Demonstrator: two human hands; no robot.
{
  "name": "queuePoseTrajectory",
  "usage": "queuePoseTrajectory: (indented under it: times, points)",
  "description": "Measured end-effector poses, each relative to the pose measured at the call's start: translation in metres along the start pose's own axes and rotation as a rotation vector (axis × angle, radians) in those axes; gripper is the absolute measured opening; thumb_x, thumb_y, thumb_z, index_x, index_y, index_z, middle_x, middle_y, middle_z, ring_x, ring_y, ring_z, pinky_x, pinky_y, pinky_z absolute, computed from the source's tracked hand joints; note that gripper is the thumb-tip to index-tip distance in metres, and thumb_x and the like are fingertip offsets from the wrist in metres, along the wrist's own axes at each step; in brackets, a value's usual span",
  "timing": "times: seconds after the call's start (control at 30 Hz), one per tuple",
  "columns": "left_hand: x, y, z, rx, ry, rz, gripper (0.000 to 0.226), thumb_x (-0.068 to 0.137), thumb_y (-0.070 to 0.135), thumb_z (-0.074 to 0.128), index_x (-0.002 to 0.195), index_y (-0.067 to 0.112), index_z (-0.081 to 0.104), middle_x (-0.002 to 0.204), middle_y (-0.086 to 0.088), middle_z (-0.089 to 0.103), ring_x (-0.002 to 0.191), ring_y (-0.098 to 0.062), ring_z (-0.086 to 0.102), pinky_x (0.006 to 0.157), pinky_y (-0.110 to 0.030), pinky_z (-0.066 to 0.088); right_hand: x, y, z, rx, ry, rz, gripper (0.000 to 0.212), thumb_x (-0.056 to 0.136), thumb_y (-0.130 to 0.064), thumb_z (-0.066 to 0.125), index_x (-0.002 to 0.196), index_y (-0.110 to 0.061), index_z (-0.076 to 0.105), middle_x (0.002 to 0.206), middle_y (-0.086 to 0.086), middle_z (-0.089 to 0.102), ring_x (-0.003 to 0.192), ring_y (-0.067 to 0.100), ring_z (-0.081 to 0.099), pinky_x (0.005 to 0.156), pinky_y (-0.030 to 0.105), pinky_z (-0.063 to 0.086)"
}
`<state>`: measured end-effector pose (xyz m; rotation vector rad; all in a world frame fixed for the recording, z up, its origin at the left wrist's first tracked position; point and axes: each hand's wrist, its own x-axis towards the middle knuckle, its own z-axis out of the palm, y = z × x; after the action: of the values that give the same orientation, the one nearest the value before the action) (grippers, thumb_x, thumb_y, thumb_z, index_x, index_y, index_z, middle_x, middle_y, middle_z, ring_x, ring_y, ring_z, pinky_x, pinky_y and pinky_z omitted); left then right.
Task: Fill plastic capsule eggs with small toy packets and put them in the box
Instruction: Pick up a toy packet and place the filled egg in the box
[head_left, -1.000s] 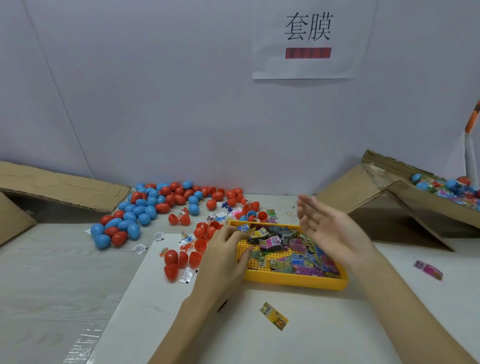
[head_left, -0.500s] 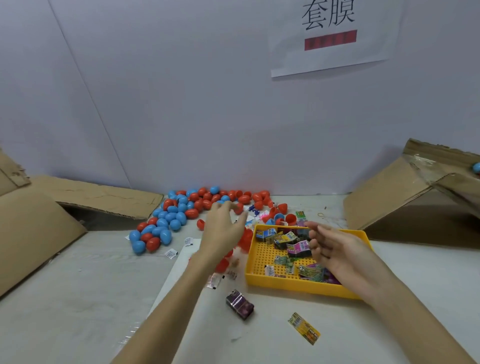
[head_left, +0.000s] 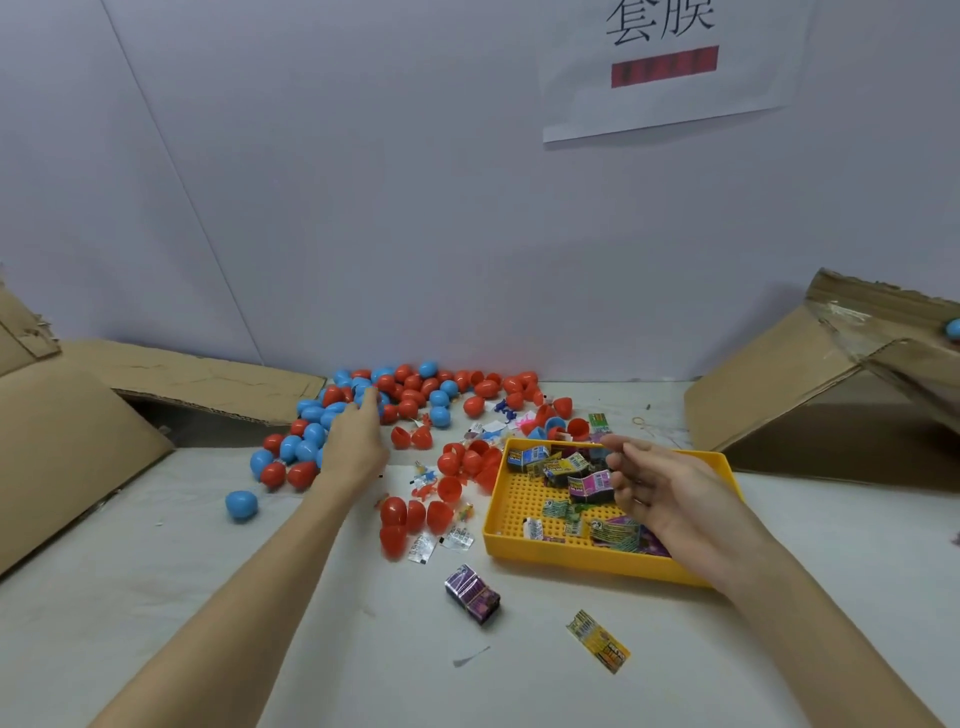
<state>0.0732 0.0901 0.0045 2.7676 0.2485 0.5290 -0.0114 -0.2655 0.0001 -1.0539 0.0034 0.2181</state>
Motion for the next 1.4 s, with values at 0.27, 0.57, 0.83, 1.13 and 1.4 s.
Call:
queuePoseTrajectory:
  times: [0.27, 0.57, 0.83, 1.13, 1.4]
  points:
    - [-0.091, 0.106, -0.005, -0.577, 0.045, 0.210, 0.022, 0.095, 0.011, 0.069, 0.116, 0.015, 0.064, 0.112, 0.003, 0.067, 0.098, -0.007, 0.062, 0.079, -0.015, 0.052, -0.007, -0.001, 0.006, -0.094, 0.046, -0.026, 0.024, 0.105, -0.010, 0.056, 0.108, -0.006, 0.079, 0.090, 0.007, 0.073, 0.076, 0.013, 0.070, 0.066, 0.024, 0.058]
    - [-0.141, 0.134, 0.017, -0.664, -0.001, 0.552, 0.028, 0.086, 0.008, 0.079, 0.110, 0.008, 0.065, 0.114, -0.002, 0.060, 0.101, -0.011, 0.064, 0.087, -0.022, 0.056, -0.016, 0.011, 0.018, -0.554, 0.037, -0.221, 0.016, 0.100, -0.017, 0.066, 0.109, -0.021, 0.080, 0.102, 0.005, 0.078, 0.095, 0.018, 0.075, 0.077, 0.028, 0.062]
    - [-0.143, 0.132, 0.014, -0.893, 0.044, 0.453, 0.025, 0.096, 0.018, 0.071, 0.120, 0.015, 0.065, 0.114, 0.008, 0.067, 0.104, -0.005, 0.068, 0.086, -0.020, 0.057, -0.018, 0.010, 0.019, -0.620, -0.015, -0.235, 0.020, 0.098, -0.015, 0.069, 0.116, -0.021, 0.075, 0.103, -0.004, 0.079, 0.097, 0.012, 0.076, 0.074, 0.022, 0.060]
    - [-0.142, 0.133, 0.015, -0.824, -0.005, 0.493, 0.032, 0.095, 0.014, 0.072, 0.125, 0.016, 0.062, 0.106, 0.013, 0.069, 0.096, -0.004, 0.068, 0.083, -0.014, 0.053, -0.014, 0.012, 0.024, -0.558, 0.092, -0.175, 0.031, 0.103, -0.035, 0.058, 0.105, -0.009, 0.074, 0.082, 0.005, 0.075, 0.073, 0.015, 0.068, 0.067, 0.025, 0.055]
    - [-0.141, 0.134, 0.015, -0.793, -0.017, 0.475, 0.041, 0.091, 0.030, 0.077, 0.127, 0.020, 0.060, 0.105, 0.014, 0.066, 0.094, -0.001, 0.066, 0.076, -0.013, 0.053, -0.015, 0.013, 0.021, -0.563, 0.079, -0.256, 0.021, 0.098, -0.028, 0.067, 0.113, -0.014, 0.073, 0.092, 0.004, 0.077, 0.078, 0.012, 0.072, 0.066, 0.023, 0.057]
